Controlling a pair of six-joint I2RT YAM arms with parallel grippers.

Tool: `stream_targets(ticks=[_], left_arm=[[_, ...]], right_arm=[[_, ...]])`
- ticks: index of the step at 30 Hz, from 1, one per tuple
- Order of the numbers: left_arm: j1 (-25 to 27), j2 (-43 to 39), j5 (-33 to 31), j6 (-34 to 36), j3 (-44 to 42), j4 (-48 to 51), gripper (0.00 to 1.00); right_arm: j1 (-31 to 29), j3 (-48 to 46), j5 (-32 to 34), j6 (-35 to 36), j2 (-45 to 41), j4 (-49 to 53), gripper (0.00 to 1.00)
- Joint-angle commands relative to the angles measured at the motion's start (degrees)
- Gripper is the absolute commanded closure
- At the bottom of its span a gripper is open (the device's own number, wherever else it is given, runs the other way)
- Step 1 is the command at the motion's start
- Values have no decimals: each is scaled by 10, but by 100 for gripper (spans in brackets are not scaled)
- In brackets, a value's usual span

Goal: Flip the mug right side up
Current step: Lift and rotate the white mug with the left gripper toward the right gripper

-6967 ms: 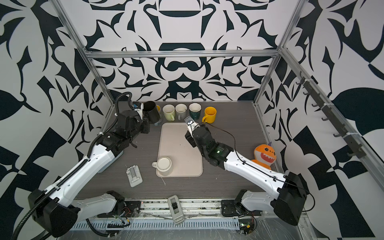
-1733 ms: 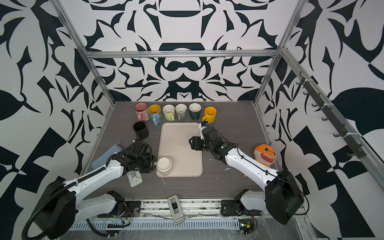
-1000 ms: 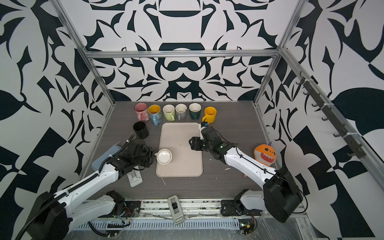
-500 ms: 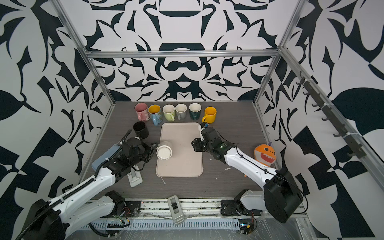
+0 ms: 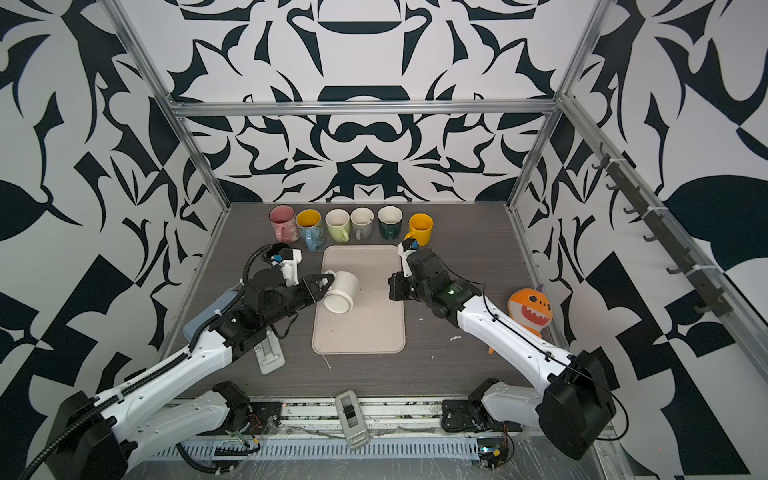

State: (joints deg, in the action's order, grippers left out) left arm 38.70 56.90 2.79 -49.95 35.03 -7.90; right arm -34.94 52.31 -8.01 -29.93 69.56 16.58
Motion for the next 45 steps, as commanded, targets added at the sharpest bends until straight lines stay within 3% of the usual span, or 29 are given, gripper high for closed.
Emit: stream_targets(ticks=[1,11,19,26,35,37,41,43,45], left_arm=[[18,-17,-22,91,14,-56,100],[87,-5,-93,212,-5,-99,100],[190,11,-271,403,1,-136,100],[223,31,-399,552,-9,-242,100],[241,108,-515,828,2,-426,100],[243,141,-540,901,7,-504,100],[255,241,-547,1107,19,-723,100],[257,289,-550,1196,52,-747,100],[258,325,-543,1234,82,-747,100]], right_arm=[[2,33,-20,13,-4,6,100],[5,60,-63,4,13,7,100],[34,108,-145,-27,18,28,100],[75,127,-262,-76,24,24,100],[83,175,-322,-75,32,43,73],[85,190,-321,-69,30,49,69],[90,213,-320,-59,29,52,63],[92,226,-319,-53,32,52,61],[94,235,-320,-47,36,53,60]])
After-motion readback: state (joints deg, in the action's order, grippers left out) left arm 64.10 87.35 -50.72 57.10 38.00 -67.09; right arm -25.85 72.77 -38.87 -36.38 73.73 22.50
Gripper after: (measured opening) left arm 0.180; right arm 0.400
